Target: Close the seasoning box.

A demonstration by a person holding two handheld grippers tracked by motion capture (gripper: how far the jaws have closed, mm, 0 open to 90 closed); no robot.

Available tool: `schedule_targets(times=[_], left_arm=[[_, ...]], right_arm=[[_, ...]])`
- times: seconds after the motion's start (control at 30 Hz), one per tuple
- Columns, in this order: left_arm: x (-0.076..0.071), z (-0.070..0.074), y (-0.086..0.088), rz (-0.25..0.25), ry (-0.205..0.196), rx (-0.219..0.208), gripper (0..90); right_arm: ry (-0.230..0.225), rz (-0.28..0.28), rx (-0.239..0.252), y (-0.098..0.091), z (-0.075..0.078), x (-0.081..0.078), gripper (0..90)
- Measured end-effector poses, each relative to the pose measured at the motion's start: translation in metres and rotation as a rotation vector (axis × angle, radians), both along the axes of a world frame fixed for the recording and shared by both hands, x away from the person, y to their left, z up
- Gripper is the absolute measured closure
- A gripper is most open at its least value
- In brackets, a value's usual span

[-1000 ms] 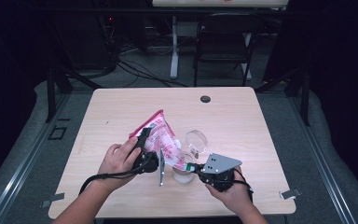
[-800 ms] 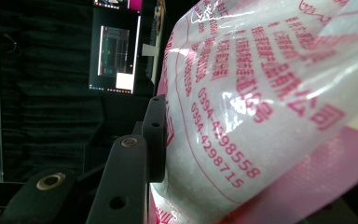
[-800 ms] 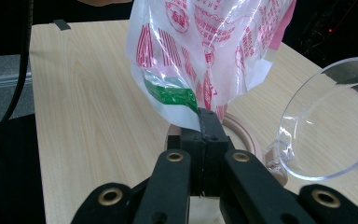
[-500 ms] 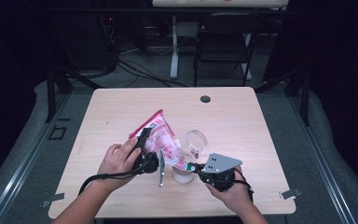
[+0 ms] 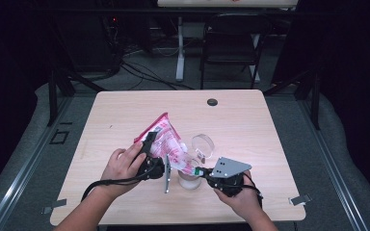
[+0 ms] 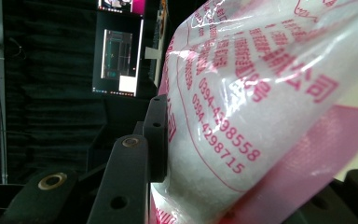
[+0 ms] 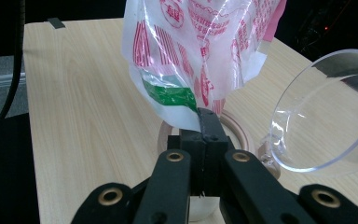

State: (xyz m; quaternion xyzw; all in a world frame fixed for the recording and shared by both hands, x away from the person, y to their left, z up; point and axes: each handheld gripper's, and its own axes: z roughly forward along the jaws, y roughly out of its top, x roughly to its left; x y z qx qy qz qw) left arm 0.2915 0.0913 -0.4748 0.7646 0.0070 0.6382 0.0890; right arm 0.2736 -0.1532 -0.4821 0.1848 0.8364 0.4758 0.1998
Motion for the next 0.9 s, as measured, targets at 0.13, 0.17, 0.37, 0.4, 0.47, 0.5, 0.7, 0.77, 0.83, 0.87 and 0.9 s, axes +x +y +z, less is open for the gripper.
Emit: schedule_targets(times=[0.13,0.17,0.37,0.4,0.47,0.5,0.7,0.77,0.83,0.87,0.9], left_arm=[[-0.0003,0.0,-0.0008,-0.002,0.0,-0.001,67.4],[-0.0003,0.0,-0.001,-0.003,0.001,0.0,67.5],[-0.0005,0.0004,-0.002,0.0,0.001,0.004,67.6],[-0.0004,0.0002,-0.0021,-0.003,-0.002,0.003,67.6],[-0.0005,0.0006,-0.0021,-0.004,-0.002,0.003,67.7],[-0.0005,0.0007,-0.0022,-0.004,-0.003,0.004,67.7],[-0.0007,0.0008,-0.0024,-0.008,-0.001,0.003,67.8],[-0.0008,0.0004,-0.0025,-0.008,-0.002,0.002,67.9],[-0.0008,0.0005,-0.0024,-0.009,-0.001,0.001,68.0],[-0.0008,0.0005,-0.0025,-0.01,-0.002,0.0,68.0],[-0.0007,0.0006,-0.0025,-0.009,-0.002,0.0,68.1]], right_arm=[[0.001,-0.004,0.0,-0.0009,0.0002,-0.0001,90.0],[0.001,-0.004,0.001,-0.0011,0.0001,0.0,90.0],[0.003,-0.008,0.001,-0.002,-0.0005,0.0002,90.0],[0.003,-0.007,0.002,-0.0021,-0.0006,0.0004,90.0],[0.004,-0.008,0.002,-0.0024,-0.001,0.0008,90.0],[0.004,-0.008,0.005,-0.0024,-0.0012,0.0009,90.0],[0.005,-0.013,0.0,-0.0029,-0.0022,0.0014,90.0],[0.006,-0.012,-0.001,-0.0032,-0.0023,0.0018,90.0],[0.006,-0.012,-0.001,-0.0033,-0.0024,0.0019,90.0],[0.007,-0.013,-0.001,-0.0034,-0.0025,0.0019,90.0],[0.007,-0.013,-0.001,-0.0034,-0.0025,0.002,90.0]])
